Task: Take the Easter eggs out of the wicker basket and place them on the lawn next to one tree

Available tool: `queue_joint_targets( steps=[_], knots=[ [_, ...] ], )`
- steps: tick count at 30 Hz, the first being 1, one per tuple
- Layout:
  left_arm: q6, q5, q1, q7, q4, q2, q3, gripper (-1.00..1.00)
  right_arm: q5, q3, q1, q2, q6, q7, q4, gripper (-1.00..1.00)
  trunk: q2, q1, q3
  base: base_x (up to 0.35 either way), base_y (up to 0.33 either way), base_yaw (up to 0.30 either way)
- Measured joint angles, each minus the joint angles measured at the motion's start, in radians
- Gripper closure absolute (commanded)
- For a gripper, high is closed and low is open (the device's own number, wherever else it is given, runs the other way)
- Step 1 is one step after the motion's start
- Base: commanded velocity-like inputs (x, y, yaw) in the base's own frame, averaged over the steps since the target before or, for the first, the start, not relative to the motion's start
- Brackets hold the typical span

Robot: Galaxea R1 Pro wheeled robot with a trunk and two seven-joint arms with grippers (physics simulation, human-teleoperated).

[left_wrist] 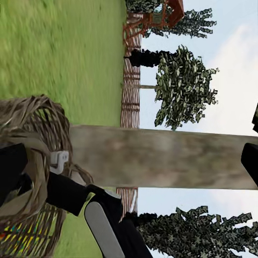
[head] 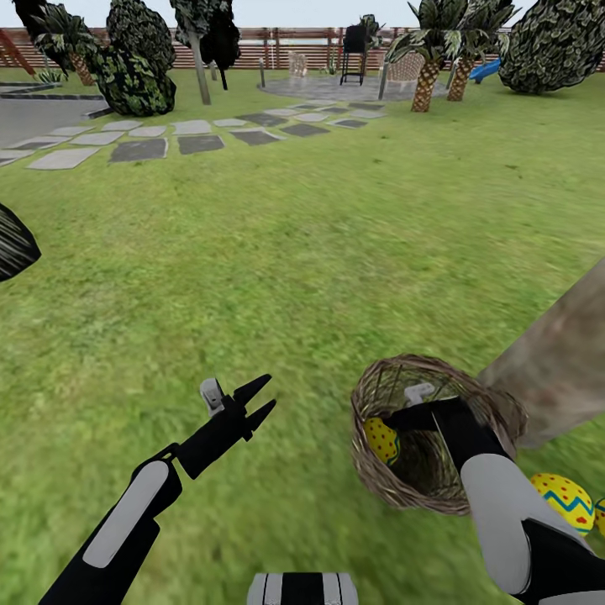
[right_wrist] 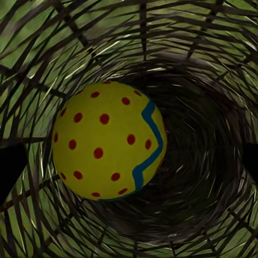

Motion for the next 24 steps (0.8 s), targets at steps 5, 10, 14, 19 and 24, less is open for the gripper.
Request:
queue_joint_targets(
  steps=[5,10,14,19,24],
  knots=[
    [0.0,0.0,0.0,0.0,0.0,-0.001,0.0,-1.0,0.0,0.001,0.0,0.001,-0.001,0.003,0.0,-1.0,-0.035,0.019,-0.016,0.0,0.0,0.0],
    [0.0,0.0,0.0,0.0,0.001,0.0,0.0,-1.0,0.0,0.002,0.0,0.001,-0.001,0.006,0.0,-1.0,-0.07,0.038,-0.031,0.0,0.0,0.0],
    [0.0,0.0,0.0,0.0,0.001,-0.001,0.0,-1.0,0.0,0.002,0.0,0.001,-0.001,0.008,-0.001,-1.0,-0.071,0.04,-0.047,0.0,0.0,0.0],
    [0.0,0.0,0.0,0.0,0.001,-0.001,0.0,-1.0,0.0,0.002,0.0,0.001,-0.001,0.008,-0.002,-1.0,-0.072,0.043,-0.066,0.0,0.0,0.0],
    [0.0,0.0,0.0,0.0,0.001,-0.001,0.0,-1.0,0.0,0.001,0.0,0.001,-0.002,0.007,-0.022,-1.0,-0.074,0.045,-0.085,0.0,0.0,0.0]
  ],
)
